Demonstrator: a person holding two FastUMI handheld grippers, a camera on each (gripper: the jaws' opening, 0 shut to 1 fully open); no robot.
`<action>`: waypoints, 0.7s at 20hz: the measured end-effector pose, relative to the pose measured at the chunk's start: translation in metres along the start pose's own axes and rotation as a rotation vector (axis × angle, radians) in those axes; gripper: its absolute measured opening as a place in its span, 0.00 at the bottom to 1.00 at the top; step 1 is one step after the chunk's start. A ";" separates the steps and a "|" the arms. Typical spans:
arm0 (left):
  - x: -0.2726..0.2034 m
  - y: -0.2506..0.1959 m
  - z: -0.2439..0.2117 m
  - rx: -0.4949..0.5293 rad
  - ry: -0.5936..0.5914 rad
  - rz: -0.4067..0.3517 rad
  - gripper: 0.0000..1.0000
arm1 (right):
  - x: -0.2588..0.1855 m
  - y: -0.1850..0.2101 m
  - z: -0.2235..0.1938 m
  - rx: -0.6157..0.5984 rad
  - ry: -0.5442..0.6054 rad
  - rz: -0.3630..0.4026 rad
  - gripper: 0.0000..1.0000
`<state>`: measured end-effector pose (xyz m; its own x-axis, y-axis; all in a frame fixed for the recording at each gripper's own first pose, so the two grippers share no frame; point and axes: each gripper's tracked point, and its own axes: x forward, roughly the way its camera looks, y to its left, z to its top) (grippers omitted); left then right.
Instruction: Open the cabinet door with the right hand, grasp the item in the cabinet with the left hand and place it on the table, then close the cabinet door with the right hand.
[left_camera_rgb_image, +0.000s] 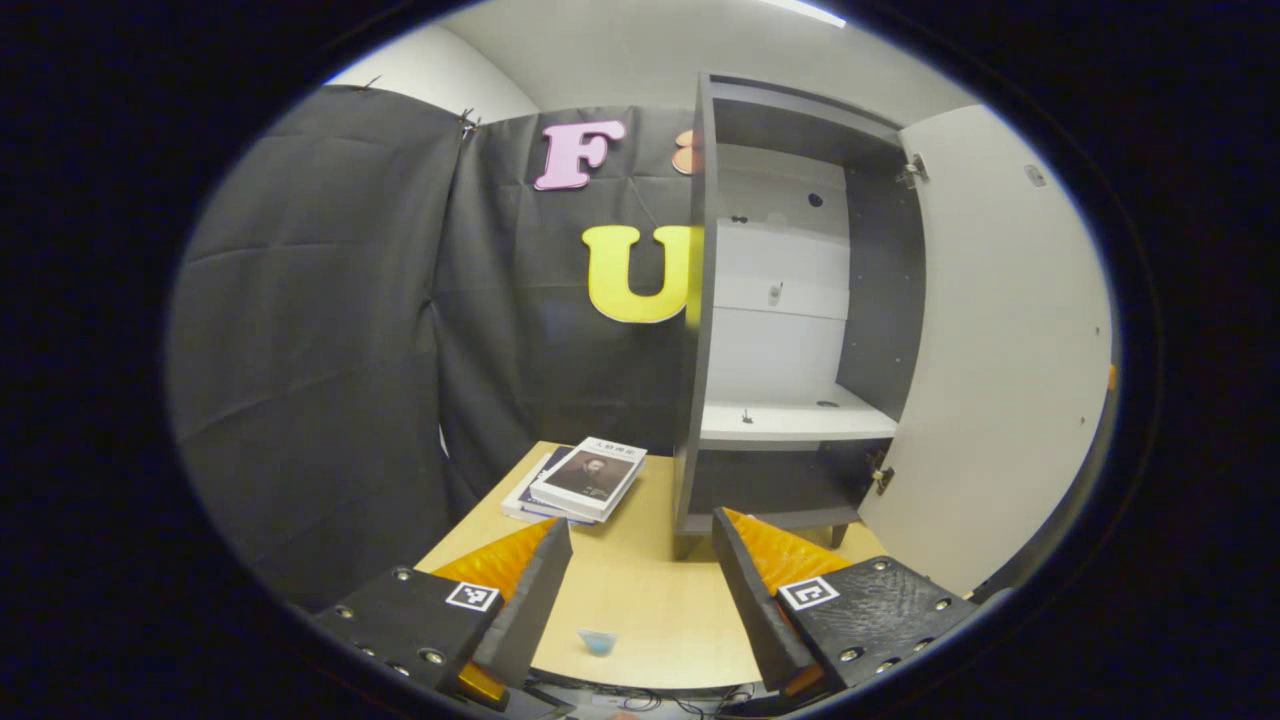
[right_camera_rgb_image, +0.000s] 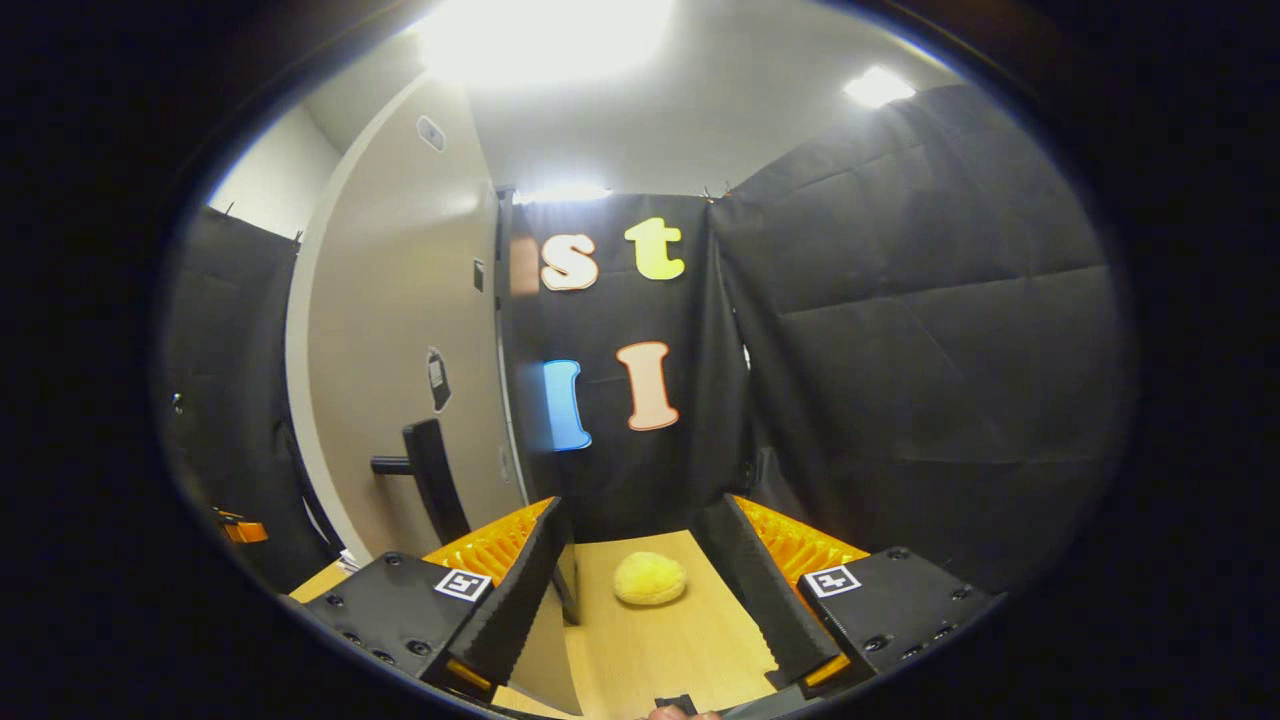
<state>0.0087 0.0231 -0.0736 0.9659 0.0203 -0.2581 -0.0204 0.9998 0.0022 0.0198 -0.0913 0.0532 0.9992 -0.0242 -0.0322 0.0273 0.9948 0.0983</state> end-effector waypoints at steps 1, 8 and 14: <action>0.001 -0.004 -0.003 -0.008 0.002 -0.013 0.86 | 0.001 0.005 -0.001 -0.016 0.006 0.016 0.98; -0.006 0.003 -0.012 -0.053 0.003 -0.024 0.85 | -0.001 0.022 0.003 -0.070 0.014 0.049 0.95; -0.013 0.022 -0.005 -0.047 -0.021 0.013 0.86 | -0.003 0.057 -0.005 -0.083 0.040 0.115 0.95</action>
<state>-0.0058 0.0449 -0.0753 0.9707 0.0340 -0.2380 -0.0448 0.9982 -0.0404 0.0184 -0.0342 0.0535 0.9935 0.0930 -0.0655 -0.0918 0.9956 0.0210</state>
